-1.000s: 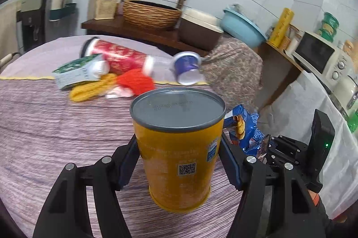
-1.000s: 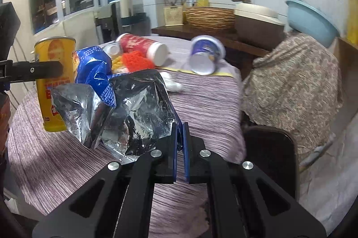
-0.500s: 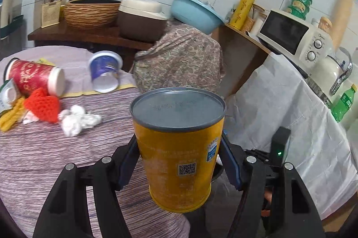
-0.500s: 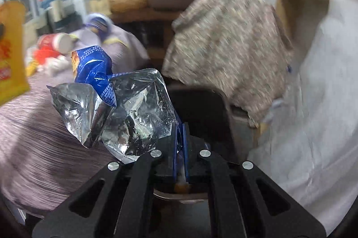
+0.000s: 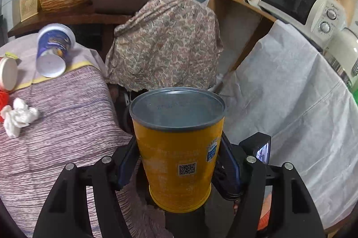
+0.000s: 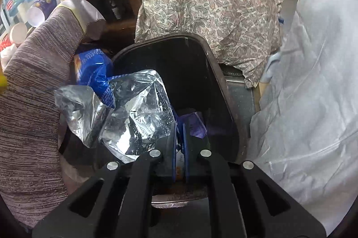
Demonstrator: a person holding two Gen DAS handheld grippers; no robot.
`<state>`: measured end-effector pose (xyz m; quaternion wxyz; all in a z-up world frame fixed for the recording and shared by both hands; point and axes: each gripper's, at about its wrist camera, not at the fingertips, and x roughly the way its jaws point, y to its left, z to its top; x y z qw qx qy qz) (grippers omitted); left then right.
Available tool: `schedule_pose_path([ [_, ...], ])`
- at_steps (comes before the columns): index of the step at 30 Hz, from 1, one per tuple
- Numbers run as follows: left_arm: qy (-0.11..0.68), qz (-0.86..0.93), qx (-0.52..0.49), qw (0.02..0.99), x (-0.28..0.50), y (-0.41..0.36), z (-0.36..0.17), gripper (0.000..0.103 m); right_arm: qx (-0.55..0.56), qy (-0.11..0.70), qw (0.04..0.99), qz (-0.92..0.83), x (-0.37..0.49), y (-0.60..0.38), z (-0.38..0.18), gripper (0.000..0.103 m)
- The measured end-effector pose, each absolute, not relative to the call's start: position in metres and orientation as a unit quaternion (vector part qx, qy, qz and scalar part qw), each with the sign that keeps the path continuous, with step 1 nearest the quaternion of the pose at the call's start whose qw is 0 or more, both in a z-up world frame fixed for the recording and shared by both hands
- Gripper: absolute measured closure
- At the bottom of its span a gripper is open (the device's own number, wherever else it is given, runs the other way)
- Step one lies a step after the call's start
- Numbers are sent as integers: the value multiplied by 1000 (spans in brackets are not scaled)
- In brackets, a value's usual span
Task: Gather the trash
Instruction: 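Carry the can and foil wrapper to the black bin and release both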
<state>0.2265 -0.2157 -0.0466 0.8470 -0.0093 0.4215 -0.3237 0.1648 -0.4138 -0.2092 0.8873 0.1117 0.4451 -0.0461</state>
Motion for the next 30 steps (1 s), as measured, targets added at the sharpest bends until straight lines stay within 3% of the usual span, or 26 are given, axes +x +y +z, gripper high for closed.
schedule_pose_path([
  [1,424,-323,-8,846,228,-219,-50,37,116,445,887,-46,165,-414,-211,94],
  [3,431,-320,0,844,231,-225,-58,37,118,444,887,-49,166,-415,-212,79],
  [4,434,-318,1,843,232,-227,-61,37,116,442,888,-53,166,-416,-212,60],
  [5,439,-316,1,841,234,-229,-66,37,114,438,890,-62,165,-417,-211,49],
  [26,529,-282,104,794,267,-320,-165,36,146,400,895,-130,75,-457,-188,34],
  [30,531,-272,110,795,271,-325,-174,20,153,399,894,-132,64,-461,-189,34],
])
